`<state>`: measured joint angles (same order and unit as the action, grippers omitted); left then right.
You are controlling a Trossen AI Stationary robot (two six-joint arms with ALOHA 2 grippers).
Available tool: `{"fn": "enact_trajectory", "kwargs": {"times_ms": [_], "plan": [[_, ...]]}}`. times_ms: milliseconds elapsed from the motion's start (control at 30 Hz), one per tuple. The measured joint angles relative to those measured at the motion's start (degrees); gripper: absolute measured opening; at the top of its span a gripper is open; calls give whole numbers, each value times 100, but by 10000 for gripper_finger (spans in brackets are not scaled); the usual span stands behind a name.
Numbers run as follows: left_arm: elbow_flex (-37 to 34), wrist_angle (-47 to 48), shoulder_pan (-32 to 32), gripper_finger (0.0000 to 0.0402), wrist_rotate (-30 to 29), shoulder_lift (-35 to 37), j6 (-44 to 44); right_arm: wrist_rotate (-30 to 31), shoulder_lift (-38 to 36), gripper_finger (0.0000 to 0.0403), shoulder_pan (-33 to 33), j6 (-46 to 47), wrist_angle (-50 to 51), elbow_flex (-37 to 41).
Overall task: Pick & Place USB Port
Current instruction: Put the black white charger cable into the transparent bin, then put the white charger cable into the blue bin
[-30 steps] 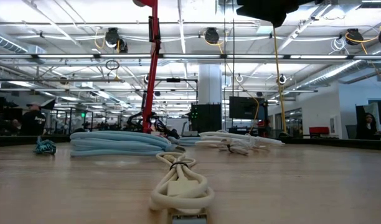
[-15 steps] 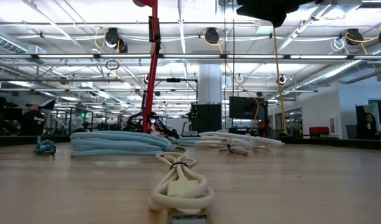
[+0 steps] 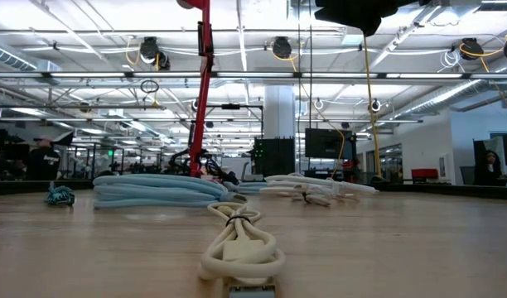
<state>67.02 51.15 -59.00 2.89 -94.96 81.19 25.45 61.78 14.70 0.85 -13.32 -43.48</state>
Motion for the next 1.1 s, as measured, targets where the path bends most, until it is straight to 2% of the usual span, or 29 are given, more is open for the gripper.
{"fn": "enact_trajectory", "kwargs": {"times_ms": [200, 500, 767, 1000, 1100], "plan": [[-1, -129, 0, 19, -16, 0, 96, 0, 0, 175, 0, 0, 4, 0], [-2, 71, -34, 94, -146, 0, 517, 0, 0, 173, 0, 1, 17, 0], [-2, 356, -120, 112, -147, 2, 645, 0, -1, 172, 0, 1, 15, 0], [-2, 1435, -36, 112, -168, 2, 904, 0, 0, 173, 2, 1, 15, 0], [-2, 1922, 28, 113, -495, 17, 1003, 0, 0, 172, 1, 0, 16, 0]]}}
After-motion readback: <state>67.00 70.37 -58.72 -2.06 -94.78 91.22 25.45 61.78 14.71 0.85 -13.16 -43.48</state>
